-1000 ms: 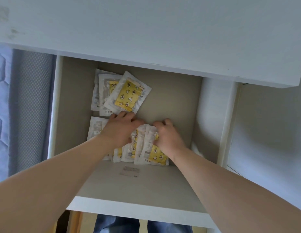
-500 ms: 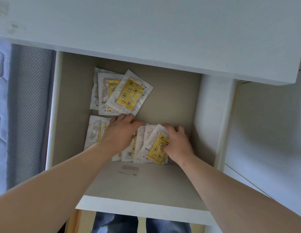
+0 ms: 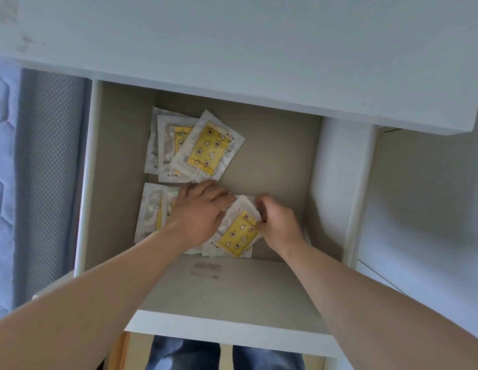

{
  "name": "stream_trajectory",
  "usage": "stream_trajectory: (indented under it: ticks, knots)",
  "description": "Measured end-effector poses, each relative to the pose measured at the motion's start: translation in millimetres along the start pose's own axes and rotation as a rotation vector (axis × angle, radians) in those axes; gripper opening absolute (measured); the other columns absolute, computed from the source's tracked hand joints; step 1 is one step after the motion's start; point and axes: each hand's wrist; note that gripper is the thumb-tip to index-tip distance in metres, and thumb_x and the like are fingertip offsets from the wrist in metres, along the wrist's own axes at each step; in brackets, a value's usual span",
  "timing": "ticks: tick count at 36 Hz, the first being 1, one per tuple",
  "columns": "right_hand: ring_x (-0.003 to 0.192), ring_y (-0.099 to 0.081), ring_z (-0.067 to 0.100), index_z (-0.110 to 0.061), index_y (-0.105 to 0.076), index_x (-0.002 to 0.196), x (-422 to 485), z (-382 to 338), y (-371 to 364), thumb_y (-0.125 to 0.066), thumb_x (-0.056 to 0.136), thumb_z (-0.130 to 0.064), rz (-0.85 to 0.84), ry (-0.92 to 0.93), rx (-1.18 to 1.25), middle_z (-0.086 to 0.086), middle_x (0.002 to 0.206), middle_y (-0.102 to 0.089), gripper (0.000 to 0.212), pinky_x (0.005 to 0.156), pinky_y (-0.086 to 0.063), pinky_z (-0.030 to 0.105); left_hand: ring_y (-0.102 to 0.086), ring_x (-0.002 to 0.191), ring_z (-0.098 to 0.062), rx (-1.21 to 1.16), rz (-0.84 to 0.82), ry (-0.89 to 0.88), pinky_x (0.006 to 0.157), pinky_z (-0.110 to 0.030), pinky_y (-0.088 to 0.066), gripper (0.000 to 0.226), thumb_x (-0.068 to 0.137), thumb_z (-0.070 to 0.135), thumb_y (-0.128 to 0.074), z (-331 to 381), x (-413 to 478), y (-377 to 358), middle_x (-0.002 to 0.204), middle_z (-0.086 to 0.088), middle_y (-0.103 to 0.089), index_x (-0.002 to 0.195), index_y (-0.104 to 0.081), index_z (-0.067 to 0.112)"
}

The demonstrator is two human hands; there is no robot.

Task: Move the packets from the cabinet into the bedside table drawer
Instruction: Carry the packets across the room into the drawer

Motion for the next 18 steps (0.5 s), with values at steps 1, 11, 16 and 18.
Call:
stream_trajectory:
  ticks: [1,11,16,18]
  knots:
    - [0.092,-0.062,0.028,-0.009,-0.059,0.106,-0.5,1.1,2.3,-0.047,0.091,-0.009,0.003,0.009,-0.040,0.010,0.100,-0.067,0.019,0.067,-0.044,0.030,-0.064,0.105,-0.031,0.006,0.019,0.009,0.084,-0.055,-0.046,0.032,0.068,0.014,-0.074,-1.3,0.6,-4.4,0.101,0.000,-0.070,0.099,-0.072,0.020]
    - [0.109,-0.048,0.032,-0.011,-0.061,0.105,3.7,5.2,6.0,-0.042,0.093,-0.015,0.017,-0.058,-0.357,0.014,0.114,-0.045,0.023,0.073,-0.042,0.032,-0.058,0.105,-0.034,-0.024,0.038,0.104,0.093,-0.054,-0.038,0.044,0.063,-0.004,-0.076,-0.3,8.7,-14.0,0.098,-0.006,-0.068,0.099,-0.072,0.021]
    - [0.094,-0.057,0.035,-0.008,-0.059,0.100,4.5,-1.0,0.2,-0.039,0.093,-0.012,0.006,-0.094,-0.170,0.014,0.107,-0.047,0.021,0.074,-0.046,0.032,-0.054,0.111,-0.033,-0.044,0.036,0.110,0.097,-0.052,-0.033,0.046,0.068,-0.007,-0.070,-0.2,10.6,-15.0,0.104,-0.005,-0.066,0.104,-0.071,0.021]
    - [0.094,-0.056,0.035,-0.008,-0.060,0.102,6.3,-2.9,-3.4,-0.040,0.092,-0.009,0.023,-0.093,-0.147,0.014,0.107,-0.048,0.022,0.072,-0.043,0.031,-0.053,0.113,-0.032,-0.071,0.039,0.097,0.098,-0.051,-0.032,0.048,0.069,-0.009,-0.067,-1.1,11.0,-13.6,0.107,-0.004,-0.067,0.107,-0.071,0.021]
Point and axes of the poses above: each hand's wrist, its own x-axis towards the middle knuckle, its own y-axis out of the back of the hand, z = x × y
